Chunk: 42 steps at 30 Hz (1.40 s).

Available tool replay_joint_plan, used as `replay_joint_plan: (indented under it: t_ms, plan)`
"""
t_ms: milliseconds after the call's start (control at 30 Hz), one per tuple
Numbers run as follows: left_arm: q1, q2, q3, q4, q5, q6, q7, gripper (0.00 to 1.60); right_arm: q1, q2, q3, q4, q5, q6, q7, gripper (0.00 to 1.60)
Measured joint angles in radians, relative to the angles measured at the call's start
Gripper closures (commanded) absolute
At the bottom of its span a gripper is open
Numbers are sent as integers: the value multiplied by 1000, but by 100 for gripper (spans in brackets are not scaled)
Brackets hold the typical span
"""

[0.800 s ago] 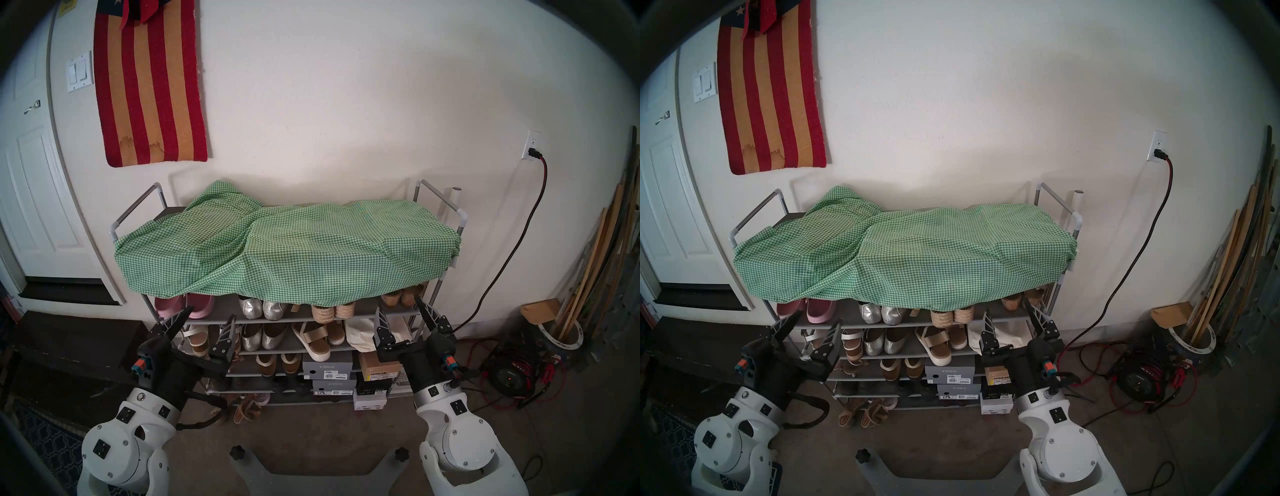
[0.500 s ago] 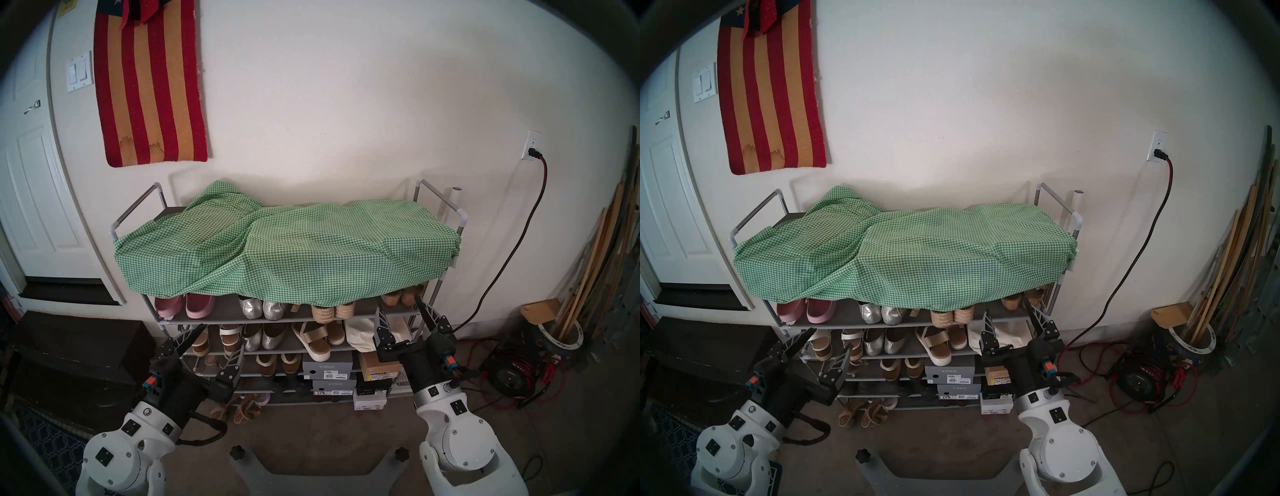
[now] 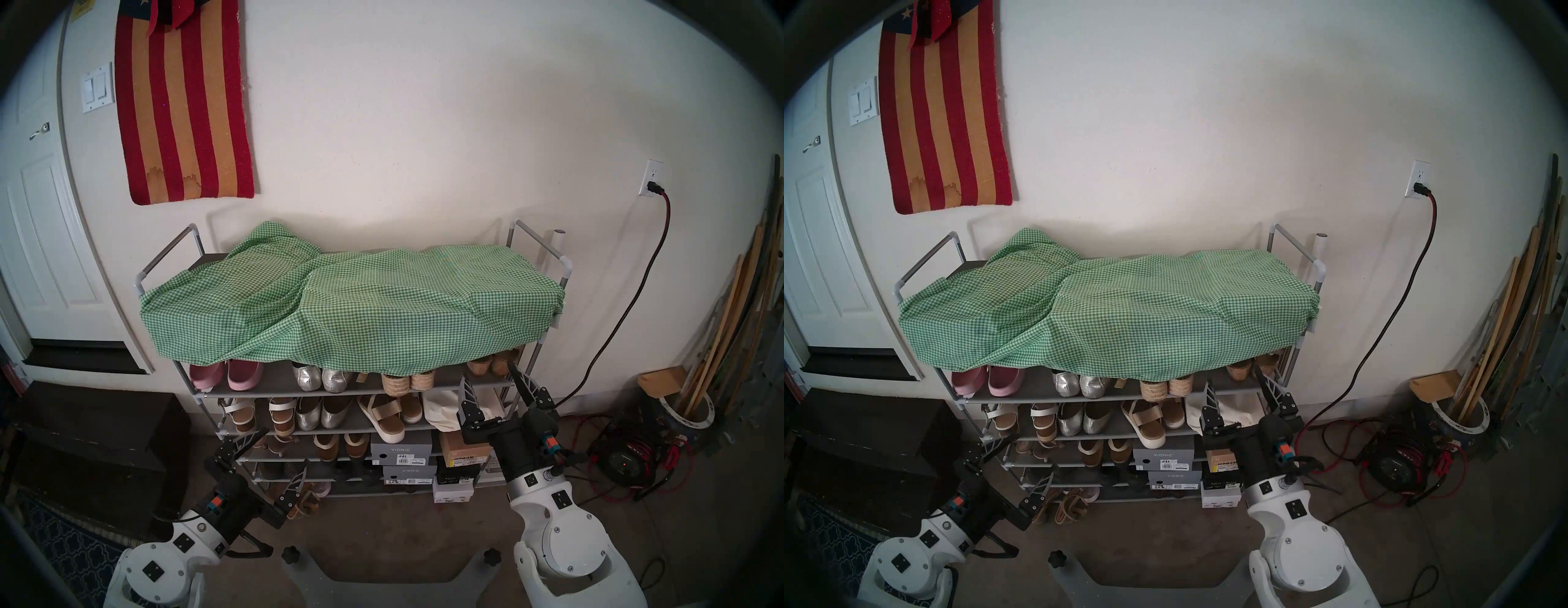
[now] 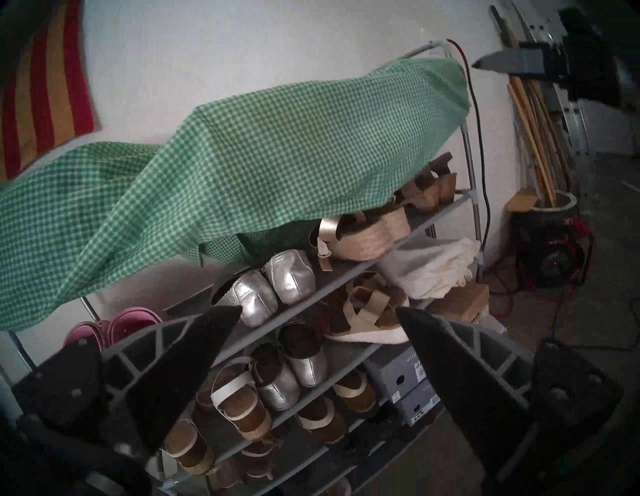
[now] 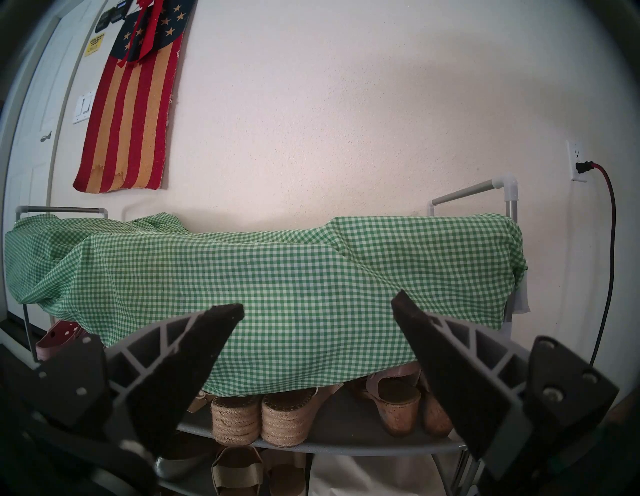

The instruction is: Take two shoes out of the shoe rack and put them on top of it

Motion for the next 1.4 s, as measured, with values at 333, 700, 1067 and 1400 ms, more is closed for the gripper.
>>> replay_joint_plan:
  t_ms: [333, 700, 1067, 1400]
  plan:
    - [-121, 21, 23, 182, 100, -140, 80, 0, 0, 0, 0, 0, 0, 0, 0, 0]
    - [-256, 44, 37, 275, 132, -171, 131, 0, 0, 0, 0, 0, 0, 0, 0, 0]
    - [-387, 79, 69, 351, 150, -166, 105, 0, -1, 0, 0, 0, 0, 0, 0, 0]
    - [-488, 126, 78, 401, 146, -134, 42, 0, -1, 0, 0, 0, 0, 0, 0, 0]
